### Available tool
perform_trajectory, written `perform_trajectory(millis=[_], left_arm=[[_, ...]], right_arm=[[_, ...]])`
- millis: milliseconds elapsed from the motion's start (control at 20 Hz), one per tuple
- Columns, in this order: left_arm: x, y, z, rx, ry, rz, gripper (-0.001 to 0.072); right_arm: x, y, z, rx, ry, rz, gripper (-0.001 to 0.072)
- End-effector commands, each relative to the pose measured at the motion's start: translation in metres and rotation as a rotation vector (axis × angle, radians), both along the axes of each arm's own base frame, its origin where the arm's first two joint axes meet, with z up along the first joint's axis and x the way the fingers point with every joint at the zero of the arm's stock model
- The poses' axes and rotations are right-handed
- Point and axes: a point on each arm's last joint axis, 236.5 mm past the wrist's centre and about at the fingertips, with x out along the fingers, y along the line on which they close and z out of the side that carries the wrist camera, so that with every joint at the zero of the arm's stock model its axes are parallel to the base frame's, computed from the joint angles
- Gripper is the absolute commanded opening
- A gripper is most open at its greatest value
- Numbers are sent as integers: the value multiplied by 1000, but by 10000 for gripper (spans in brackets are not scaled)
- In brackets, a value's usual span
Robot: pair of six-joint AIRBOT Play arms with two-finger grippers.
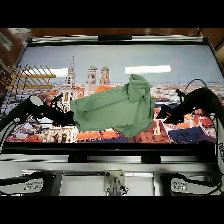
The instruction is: Fold the shirts.
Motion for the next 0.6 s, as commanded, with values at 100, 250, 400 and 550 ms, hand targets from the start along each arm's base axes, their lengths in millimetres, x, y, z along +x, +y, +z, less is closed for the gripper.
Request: perform_trajectory(millis=[100,250,400,550], left_arm=[[3,0,15,-1,-57,-23,32],[6,0,21,1,-83,-20,32],[20,0,35,1,-131,-24,32],[61,1,98,9,-338,-49,30]], right_arm=[[2,42,-40,-2,-2,15,547],[0,59,-45,19,11,35,526],[9,71,-30,72,-27,0,64],[41,66,40,41,-270,72,63]])
